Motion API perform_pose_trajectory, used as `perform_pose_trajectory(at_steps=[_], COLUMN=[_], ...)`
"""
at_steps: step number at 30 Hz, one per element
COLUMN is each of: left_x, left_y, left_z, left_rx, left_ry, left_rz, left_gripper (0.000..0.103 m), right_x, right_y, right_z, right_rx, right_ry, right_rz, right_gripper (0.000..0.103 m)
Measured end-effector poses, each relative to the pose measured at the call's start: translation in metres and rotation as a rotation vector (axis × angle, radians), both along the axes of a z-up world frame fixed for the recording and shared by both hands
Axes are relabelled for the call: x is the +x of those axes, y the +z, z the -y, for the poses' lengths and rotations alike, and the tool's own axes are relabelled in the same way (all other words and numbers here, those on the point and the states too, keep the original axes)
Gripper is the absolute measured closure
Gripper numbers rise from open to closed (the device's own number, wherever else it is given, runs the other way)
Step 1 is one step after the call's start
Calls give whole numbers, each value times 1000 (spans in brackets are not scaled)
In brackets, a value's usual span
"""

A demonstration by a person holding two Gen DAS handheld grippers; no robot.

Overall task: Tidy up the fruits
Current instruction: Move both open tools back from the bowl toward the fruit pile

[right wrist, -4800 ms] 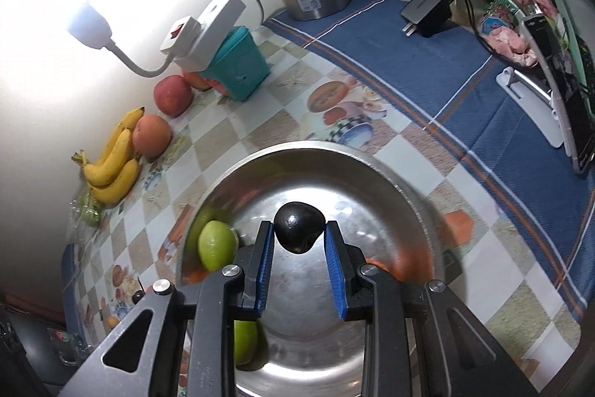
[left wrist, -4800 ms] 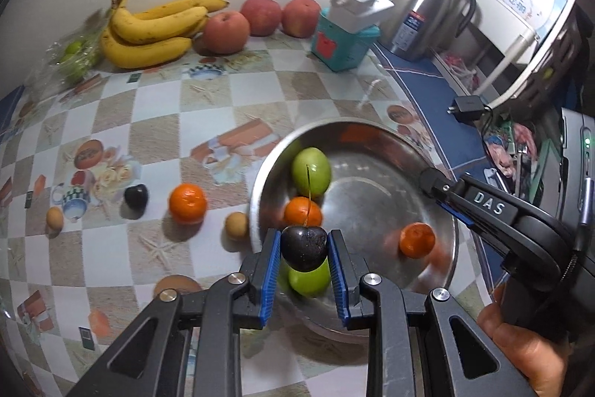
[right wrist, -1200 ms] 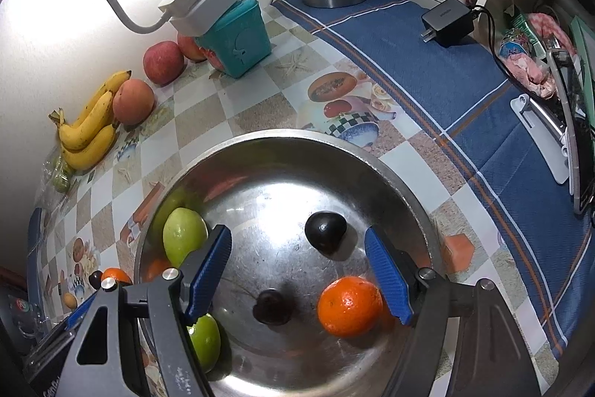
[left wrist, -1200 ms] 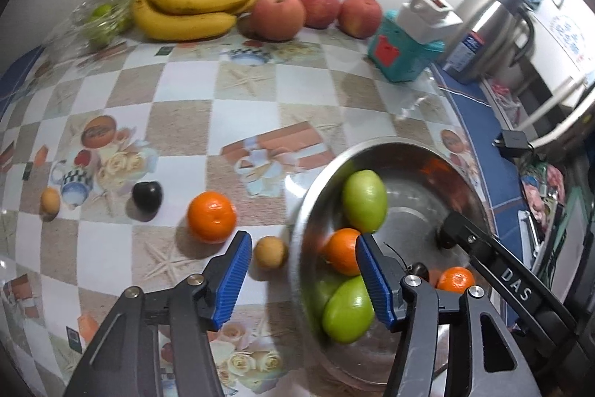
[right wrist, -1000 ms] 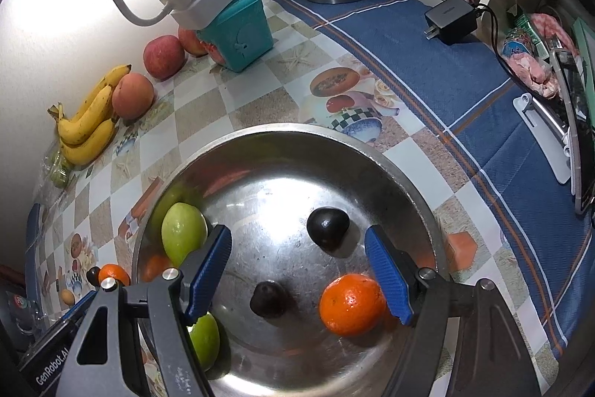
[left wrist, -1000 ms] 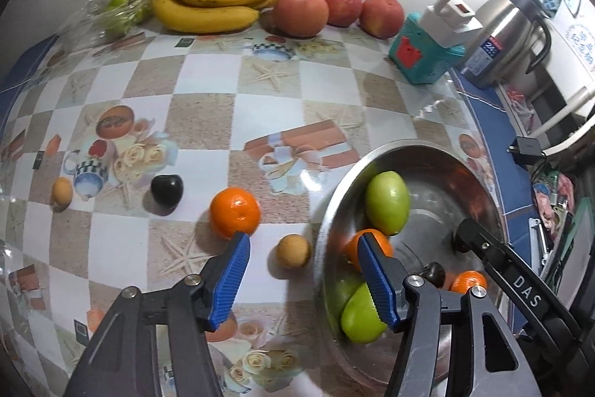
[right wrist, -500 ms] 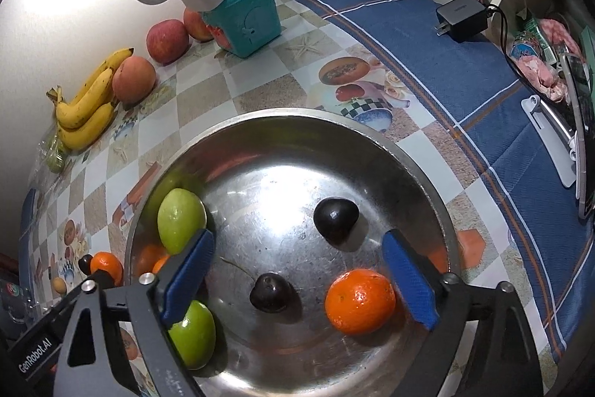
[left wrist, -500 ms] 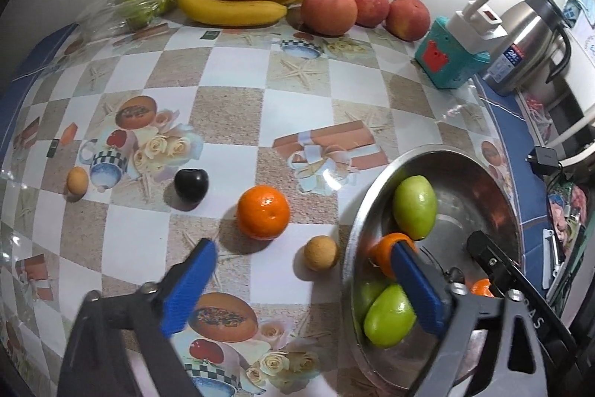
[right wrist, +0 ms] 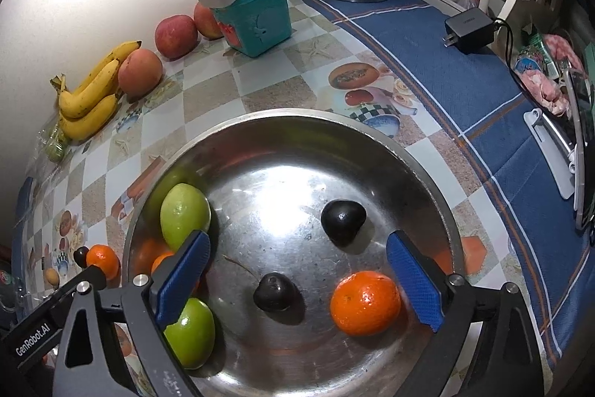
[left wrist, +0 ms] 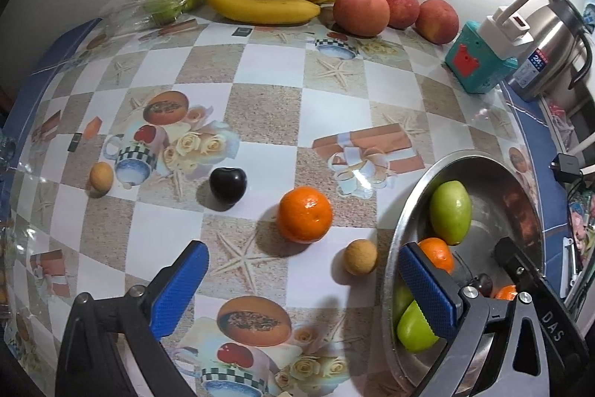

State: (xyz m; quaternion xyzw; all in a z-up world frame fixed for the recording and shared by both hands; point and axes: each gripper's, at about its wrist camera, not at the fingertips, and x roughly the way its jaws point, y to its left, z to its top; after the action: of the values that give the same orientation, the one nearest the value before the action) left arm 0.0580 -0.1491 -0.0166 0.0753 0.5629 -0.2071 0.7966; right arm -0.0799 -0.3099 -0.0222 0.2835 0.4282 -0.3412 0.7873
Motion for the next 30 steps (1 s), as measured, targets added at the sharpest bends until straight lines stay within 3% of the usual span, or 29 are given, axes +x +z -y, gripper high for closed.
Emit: perform_pose_trajectory(at_steps=[8,15,30], left_x=[2,12,51], left_y=[-1,12,31], left_z=[-7,-23,-96], left_rx=[56,50,77], left_ry=[-4,12,130], left_rz=[-7,17,84], left_gripper=[0,0,0], right_x=[3,10,27], right_y=[4,9,24], right_z=[-5,-16,-49], right_rx=[-17,-49,-84], right_ry=[15,54,146], right_rz=[-4,-22,-8], right_gripper=[6,6,6])
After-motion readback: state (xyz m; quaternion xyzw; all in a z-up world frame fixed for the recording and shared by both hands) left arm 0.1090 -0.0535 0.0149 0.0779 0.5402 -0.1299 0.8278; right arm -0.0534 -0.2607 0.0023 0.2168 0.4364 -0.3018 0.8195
